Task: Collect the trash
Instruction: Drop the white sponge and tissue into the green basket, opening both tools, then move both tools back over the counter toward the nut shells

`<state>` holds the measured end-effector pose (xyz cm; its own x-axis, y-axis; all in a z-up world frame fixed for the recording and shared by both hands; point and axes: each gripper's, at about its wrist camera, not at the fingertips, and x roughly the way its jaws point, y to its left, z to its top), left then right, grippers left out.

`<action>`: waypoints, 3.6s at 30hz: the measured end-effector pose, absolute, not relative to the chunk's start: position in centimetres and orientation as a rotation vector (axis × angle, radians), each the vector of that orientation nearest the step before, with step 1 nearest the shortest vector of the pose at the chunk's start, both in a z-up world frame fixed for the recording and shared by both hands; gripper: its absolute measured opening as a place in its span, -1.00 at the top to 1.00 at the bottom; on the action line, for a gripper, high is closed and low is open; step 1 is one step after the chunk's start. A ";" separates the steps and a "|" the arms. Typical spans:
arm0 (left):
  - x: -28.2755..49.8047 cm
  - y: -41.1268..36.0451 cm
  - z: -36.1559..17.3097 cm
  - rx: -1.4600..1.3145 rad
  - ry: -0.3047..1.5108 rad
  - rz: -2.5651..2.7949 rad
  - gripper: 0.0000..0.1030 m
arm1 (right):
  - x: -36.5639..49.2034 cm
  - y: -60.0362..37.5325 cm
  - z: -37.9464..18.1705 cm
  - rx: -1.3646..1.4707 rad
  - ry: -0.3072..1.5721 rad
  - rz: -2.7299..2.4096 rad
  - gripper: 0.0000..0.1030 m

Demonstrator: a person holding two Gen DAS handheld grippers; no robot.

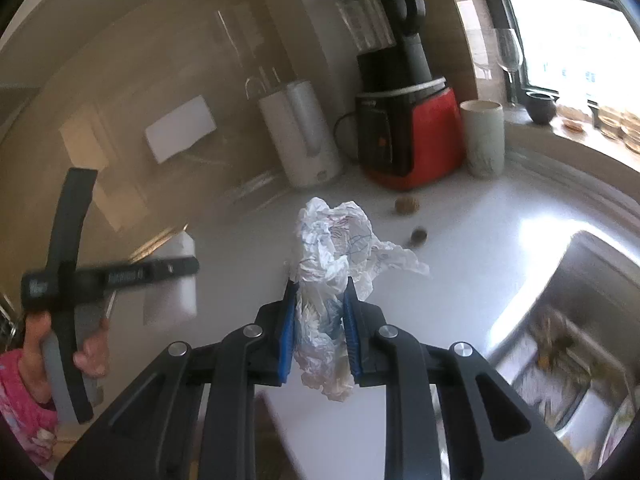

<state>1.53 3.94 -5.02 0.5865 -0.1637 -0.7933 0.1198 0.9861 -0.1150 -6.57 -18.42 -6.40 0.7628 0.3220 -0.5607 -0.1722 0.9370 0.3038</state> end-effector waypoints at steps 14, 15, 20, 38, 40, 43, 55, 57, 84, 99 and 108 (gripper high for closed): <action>-14.9 1.8 -16.3 0.222 1.014 -0.542 -0.47 | -22.2 -12.9 -11.8 0.336 0.834 0.124 0.56; -15.2 1.7 -16.8 0.233 1.015 -0.550 -0.49 | -22.7 -12.7 -11.9 0.340 0.836 0.118 0.56; -15.4 1.4 -18.6 0.277 1.047 -0.536 -0.62 | -24.7 -11.7 -11.6 0.330 0.827 0.095 0.54; -14.9 7.3 -14.8 0.191 0.939 -0.356 -0.85 | -23.6 -8.3 -15.2 0.308 0.918 0.190 0.53; -14.7 8.4 -14.4 0.170 0.930 -0.314 -0.85 | -23.2 -7.3 -16.5 0.298 0.951 0.228 0.53; -14.1 10.0 -14.0 0.138 0.921 -0.260 -0.85 | -22.7 -5.9 -18.5 0.268 1.000 0.269 0.53; -12.9 11.3 -14.0 0.081 0.953 -0.211 -0.85 | -21.4 -4.2 -21.4 0.178 1.093 0.246 -0.80; -12.8 11.2 -13.9 0.075 0.953 -0.213 -0.85 | -21.4 -4.4 -20.6 0.174 1.073 0.229 -0.89; -2.3 2.2 -10.0 -0.012 0.920 -0.152 -0.85 | -13.0 -14.5 -13.4 0.090 0.927 0.166 -0.95; 6.5 -2.6 -11.8 -0.051 0.990 0.064 -0.85 | 8.2 -22.6 -13.8 -0.042 0.833 0.279 -0.95; 10.4 -3.3 -12.4 -0.096 1.021 0.138 -0.85 | 20.2 -23.7 -16.3 -0.127 0.850 0.403 -0.90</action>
